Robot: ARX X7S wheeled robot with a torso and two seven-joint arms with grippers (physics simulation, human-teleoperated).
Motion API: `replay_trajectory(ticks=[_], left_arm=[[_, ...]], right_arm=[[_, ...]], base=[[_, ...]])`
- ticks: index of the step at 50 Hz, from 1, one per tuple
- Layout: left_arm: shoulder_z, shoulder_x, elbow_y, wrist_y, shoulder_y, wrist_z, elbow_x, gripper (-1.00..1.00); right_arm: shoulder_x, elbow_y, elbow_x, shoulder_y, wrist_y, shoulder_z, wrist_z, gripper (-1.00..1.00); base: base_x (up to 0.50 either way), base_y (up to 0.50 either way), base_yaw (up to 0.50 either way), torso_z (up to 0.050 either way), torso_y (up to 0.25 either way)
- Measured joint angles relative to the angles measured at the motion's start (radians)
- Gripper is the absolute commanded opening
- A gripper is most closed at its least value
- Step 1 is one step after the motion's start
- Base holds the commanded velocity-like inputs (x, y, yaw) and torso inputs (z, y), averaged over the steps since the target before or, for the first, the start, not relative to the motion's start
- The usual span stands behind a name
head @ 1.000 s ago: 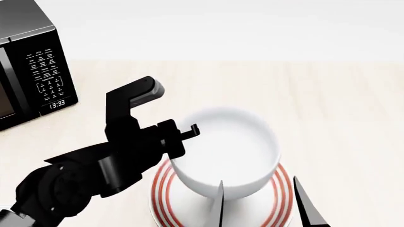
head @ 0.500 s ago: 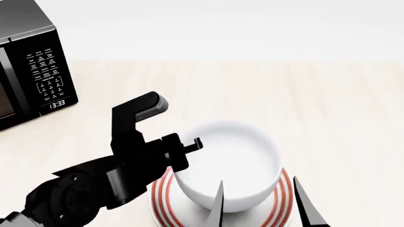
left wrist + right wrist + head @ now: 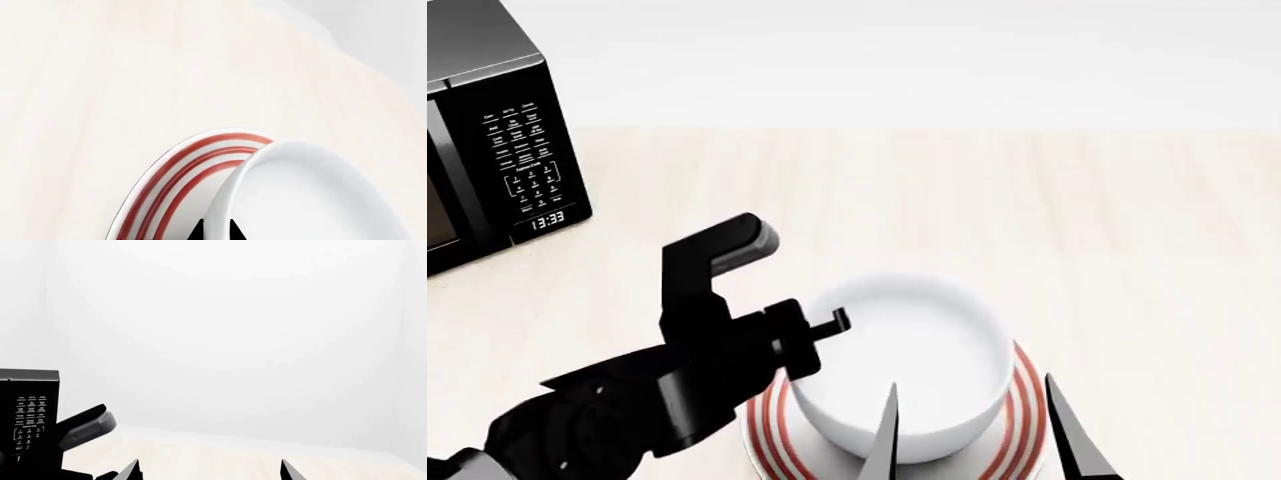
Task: Pick up the white bowl and put it on the plate.
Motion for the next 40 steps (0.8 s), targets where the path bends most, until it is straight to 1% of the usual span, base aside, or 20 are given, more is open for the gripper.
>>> replay_trajectory(ticks=[11, 21, 22, 32, 40], left_arm=[[0.128, -0.001, -0.012, 0.048, -0.016, 0.017, -0.108, -1.00], [0.219, -0.002, -0.016, 0.075, -0.029, 0.036, -0.180, -1.00], [0.226, -0.002, -0.016, 0.077, -0.030, 0.038, -0.185, 1.00], [0.291, -0.002, -0.005, 0.098, -0.033, 0.054, -0.235, 1.00], [0.329, -0.063, 0.139, 0.181, -0.047, -0.025, -0.195, 1.00]], right_arm=[[0.002, 0.001, 0.000, 0.000, 0.000, -0.004, 0.003, 1.00], [0.003, 0.002, 0.001, 0.002, -0.001, -0.007, 0.005, 1.00], [0.004, 0.002, 0.001, 0.002, -0.001, -0.008, 0.005, 1.00], [0.005, 0.002, 0.003, 0.004, -0.001, -0.010, 0.007, 1.00], [0.007, 0.001, 0.004, 0.005, 0.000, -0.011, 0.009, 1.00]], base=[[0.00, 0.00, 0.00, 0.000, 0.000], [0.00, 0.00, 0.00, 0.000, 0.000], [0.00, 0.00, 0.00, 0.000, 0.000], [0.00, 0.00, 0.00, 0.000, 0.000], [0.00, 0.00, 0.00, 0.000, 0.000]])
